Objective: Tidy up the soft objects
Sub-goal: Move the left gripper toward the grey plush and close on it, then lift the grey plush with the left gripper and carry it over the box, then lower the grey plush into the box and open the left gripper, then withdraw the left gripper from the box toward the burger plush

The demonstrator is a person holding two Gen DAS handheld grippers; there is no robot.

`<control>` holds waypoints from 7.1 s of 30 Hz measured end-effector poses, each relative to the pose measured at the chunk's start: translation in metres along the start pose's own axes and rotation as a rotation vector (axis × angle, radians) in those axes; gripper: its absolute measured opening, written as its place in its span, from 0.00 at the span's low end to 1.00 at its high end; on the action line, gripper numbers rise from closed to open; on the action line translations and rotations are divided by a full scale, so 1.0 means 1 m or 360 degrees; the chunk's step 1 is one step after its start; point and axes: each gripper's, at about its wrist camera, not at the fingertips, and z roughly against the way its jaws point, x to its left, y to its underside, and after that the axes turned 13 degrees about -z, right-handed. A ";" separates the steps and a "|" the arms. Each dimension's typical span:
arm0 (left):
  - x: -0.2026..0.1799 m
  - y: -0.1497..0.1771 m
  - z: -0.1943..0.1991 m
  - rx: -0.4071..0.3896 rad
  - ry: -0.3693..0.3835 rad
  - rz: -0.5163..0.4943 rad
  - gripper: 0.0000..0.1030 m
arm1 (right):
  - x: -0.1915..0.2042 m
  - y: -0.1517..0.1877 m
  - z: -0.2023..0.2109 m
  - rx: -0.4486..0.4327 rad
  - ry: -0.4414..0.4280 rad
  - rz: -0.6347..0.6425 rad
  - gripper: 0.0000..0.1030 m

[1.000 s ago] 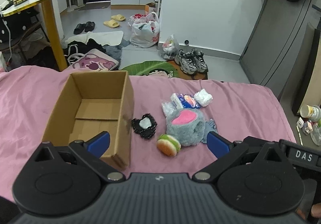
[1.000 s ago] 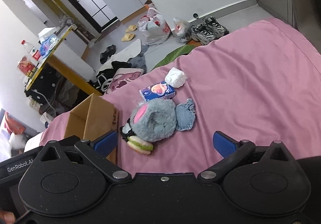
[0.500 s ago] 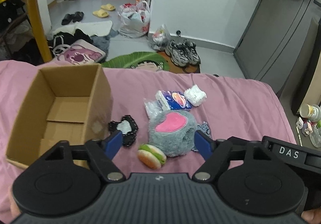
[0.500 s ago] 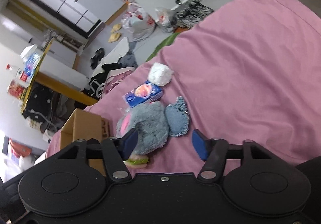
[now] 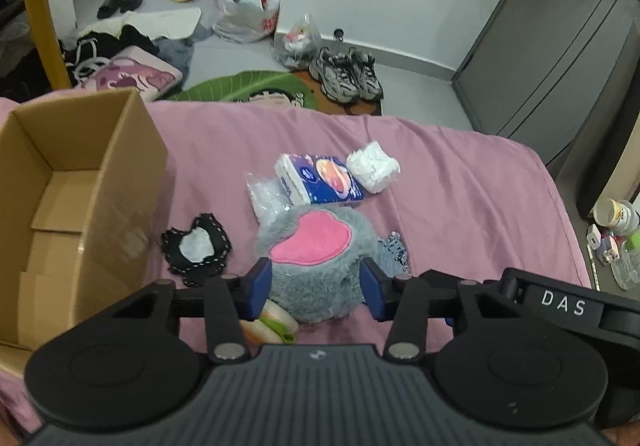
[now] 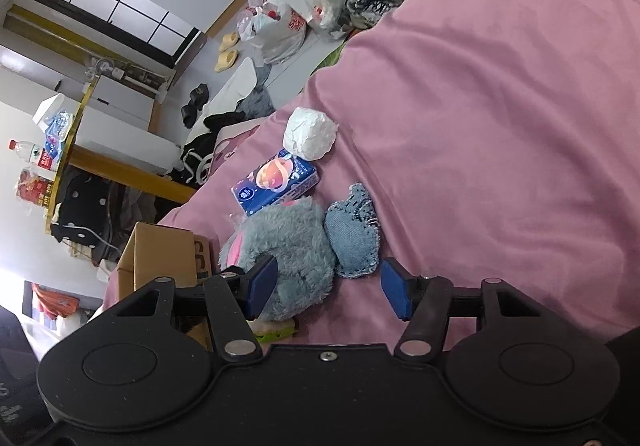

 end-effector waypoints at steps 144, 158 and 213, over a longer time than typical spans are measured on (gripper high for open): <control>0.269 0.001 0.021 0.0220 0.0149 0.0746 0.23 | 0.234 0.110 -0.112 0.0348 0.0277 0.0626 0.18; 0.247 -0.015 0.050 0.0157 0.0045 0.0642 0.39 | 0.237 0.103 -0.066 0.0255 0.0171 0.0683 0.40; 0.065 0.005 0.143 -0.0149 -0.0341 0.0197 0.92 | 0.115 0.053 0.096 -0.0144 0.0046 0.1041 1.00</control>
